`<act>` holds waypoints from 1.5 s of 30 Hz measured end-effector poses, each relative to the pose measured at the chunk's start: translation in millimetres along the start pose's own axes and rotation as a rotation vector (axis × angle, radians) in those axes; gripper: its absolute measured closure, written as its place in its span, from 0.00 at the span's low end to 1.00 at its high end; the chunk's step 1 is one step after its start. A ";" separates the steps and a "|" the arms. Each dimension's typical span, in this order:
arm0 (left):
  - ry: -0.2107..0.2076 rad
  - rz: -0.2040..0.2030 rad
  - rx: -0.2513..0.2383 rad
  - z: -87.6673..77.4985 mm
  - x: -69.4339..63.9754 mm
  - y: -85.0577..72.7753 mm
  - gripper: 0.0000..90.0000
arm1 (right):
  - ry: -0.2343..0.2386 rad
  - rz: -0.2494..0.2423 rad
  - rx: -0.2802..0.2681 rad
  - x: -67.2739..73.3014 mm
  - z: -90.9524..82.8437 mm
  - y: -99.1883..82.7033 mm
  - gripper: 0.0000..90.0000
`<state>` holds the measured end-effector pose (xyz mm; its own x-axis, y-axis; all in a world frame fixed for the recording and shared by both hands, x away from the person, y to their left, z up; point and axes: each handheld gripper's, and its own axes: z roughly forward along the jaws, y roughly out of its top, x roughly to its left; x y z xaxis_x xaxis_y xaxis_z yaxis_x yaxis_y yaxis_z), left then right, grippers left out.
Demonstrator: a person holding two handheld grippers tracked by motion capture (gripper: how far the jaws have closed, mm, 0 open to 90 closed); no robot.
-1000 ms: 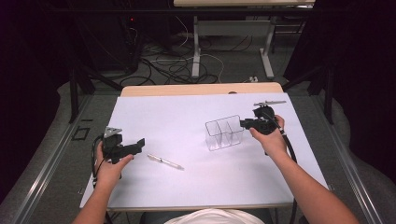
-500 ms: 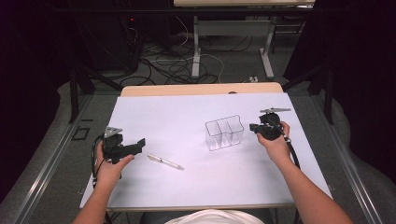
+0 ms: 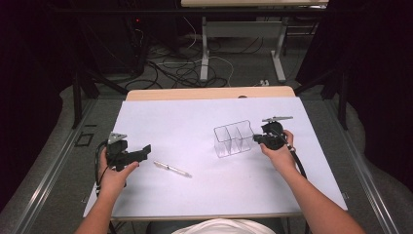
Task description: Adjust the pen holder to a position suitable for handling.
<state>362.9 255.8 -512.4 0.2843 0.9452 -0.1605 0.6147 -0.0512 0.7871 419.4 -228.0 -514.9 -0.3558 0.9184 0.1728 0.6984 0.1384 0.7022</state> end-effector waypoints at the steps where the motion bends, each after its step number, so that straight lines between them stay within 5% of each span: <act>1: 0.000 0.001 -0.002 0.1 -0.2 0.2 0.05 | 0.008 0.007 0.008 0.4 0.1 -0.9 1.00; 31: -0.003 0.006 -0.006 0.0 -1.0 0.7 0.05 | 0.047 -0.036 0.017 63.9 12.2 -4.2 1.00; 45: -0.006 0.009 -0.004 -0.2 -1.2 0.6 0.05 | 0.069 -0.067 0.014 74.0 13.8 -6.8 1.00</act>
<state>362.8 254.7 -511.6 0.2939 0.9429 -0.1569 0.6091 -0.0583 0.7909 396.9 -155.9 -516.4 -0.4438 0.8792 0.1733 0.6797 0.2043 0.7044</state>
